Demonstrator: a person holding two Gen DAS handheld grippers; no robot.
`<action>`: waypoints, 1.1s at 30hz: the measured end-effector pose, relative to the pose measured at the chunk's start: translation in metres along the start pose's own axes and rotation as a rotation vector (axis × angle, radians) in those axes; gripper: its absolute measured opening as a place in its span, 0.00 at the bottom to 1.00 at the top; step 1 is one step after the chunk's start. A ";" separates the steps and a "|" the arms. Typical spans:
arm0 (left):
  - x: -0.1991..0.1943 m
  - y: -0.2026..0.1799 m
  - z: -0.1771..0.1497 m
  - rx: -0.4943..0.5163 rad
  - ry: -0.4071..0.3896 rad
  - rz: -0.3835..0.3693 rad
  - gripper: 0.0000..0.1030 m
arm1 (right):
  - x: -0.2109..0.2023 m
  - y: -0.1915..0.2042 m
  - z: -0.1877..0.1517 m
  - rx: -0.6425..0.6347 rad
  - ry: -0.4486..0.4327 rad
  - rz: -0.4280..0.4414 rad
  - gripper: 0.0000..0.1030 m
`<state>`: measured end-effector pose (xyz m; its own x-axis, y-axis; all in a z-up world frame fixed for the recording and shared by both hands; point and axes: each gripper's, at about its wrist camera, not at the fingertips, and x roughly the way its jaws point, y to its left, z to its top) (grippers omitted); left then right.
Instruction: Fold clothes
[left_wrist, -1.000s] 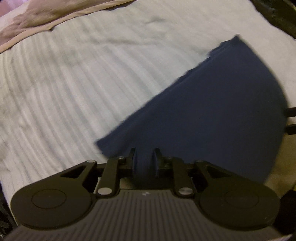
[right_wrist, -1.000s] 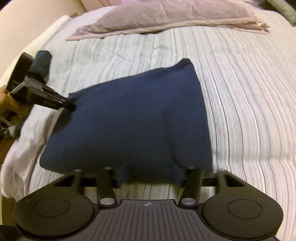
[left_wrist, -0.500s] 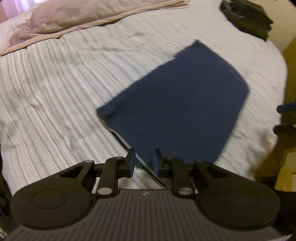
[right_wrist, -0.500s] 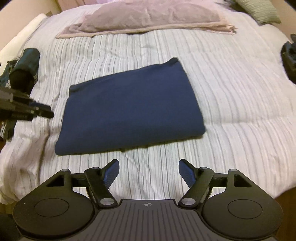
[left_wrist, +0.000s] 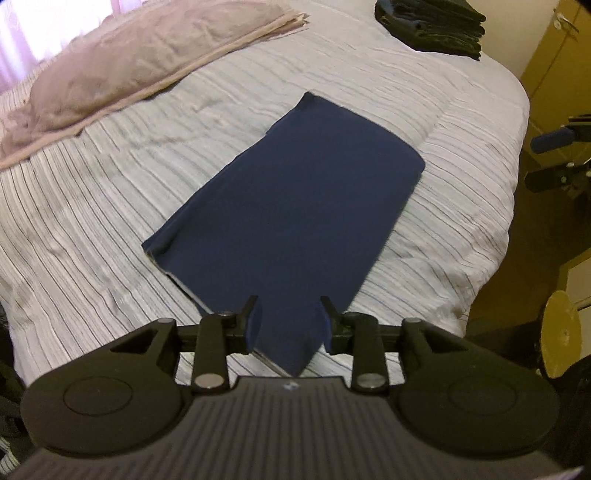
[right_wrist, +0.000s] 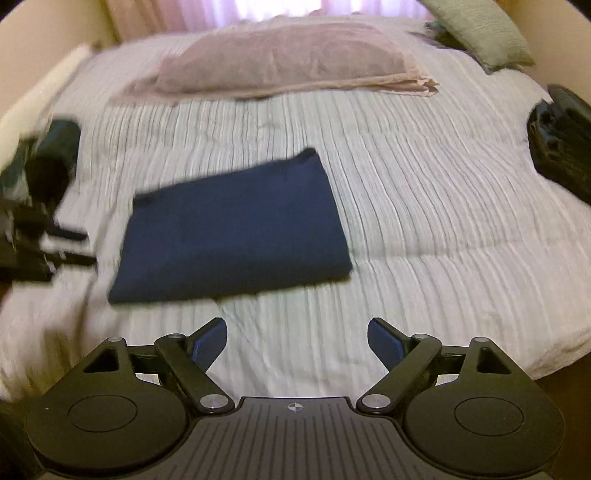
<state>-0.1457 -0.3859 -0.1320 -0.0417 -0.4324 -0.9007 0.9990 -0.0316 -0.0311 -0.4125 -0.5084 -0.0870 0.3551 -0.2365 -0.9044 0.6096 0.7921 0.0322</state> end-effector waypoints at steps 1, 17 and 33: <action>-0.003 -0.005 0.000 0.001 -0.004 0.010 0.32 | 0.001 0.001 -0.003 -0.054 0.019 -0.018 0.84; -0.034 -0.093 -0.019 -0.055 0.042 0.116 0.60 | -0.006 0.001 -0.018 -0.231 0.018 0.049 0.84; -0.044 -0.099 -0.031 -0.096 0.043 0.149 0.65 | 0.000 0.005 -0.027 -0.270 0.045 0.073 0.84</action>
<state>-0.2424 -0.3363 -0.1030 0.1055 -0.3871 -0.9160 0.9910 0.1174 0.0645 -0.4289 -0.4892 -0.0984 0.3559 -0.1527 -0.9220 0.3700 0.9290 -0.0110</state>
